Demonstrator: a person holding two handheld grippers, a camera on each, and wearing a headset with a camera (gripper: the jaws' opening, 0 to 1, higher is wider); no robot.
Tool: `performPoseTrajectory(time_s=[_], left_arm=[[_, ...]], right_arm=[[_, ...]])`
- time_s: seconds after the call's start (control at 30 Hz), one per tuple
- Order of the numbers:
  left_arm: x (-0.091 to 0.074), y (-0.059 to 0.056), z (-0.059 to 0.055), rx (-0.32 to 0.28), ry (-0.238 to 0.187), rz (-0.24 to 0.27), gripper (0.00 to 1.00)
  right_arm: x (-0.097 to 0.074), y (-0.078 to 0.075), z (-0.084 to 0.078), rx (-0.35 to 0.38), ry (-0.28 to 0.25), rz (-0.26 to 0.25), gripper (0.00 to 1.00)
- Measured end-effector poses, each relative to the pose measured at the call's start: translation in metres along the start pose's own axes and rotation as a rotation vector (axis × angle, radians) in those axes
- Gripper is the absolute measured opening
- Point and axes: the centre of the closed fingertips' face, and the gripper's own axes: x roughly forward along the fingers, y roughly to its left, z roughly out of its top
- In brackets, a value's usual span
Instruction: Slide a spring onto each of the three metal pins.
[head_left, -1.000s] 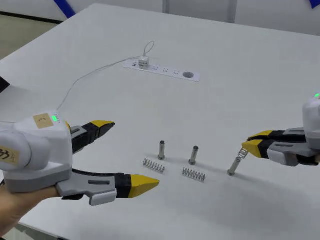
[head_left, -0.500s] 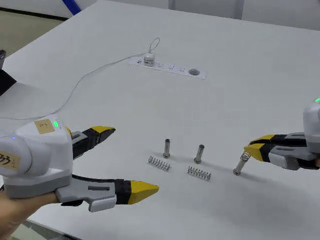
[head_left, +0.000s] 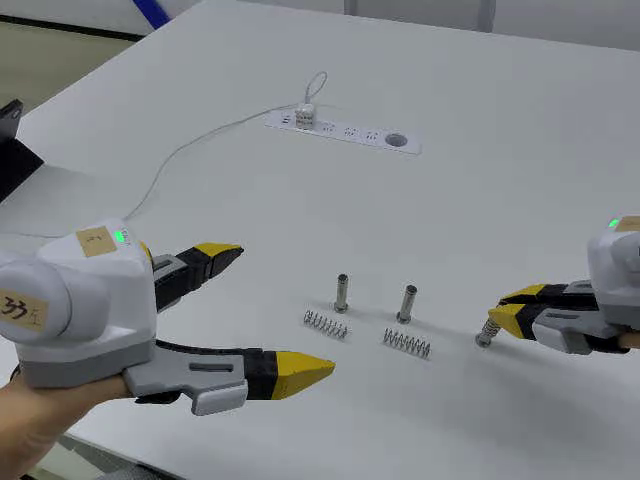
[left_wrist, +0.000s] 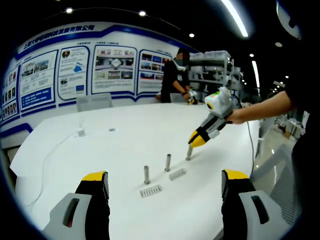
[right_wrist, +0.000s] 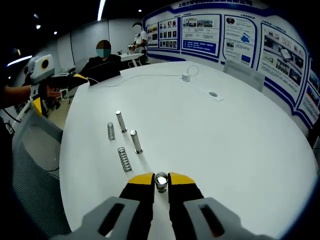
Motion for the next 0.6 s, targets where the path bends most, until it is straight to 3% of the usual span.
performPoseTrajectory(time_s=[0.17,0.6], left_arm=[[-0.002,0.003,0.006,-0.026,-0.03,0.011,0.96],[-0.003,0.006,0.008,-0.034,-0.029,0.028,0.95]], right_arm=[[0.005,0.0,-0.004,-0.017,-0.001,-0.002,0.11],[0.012,0.0,-0.01,-0.029,0.001,-0.006,0.11]])
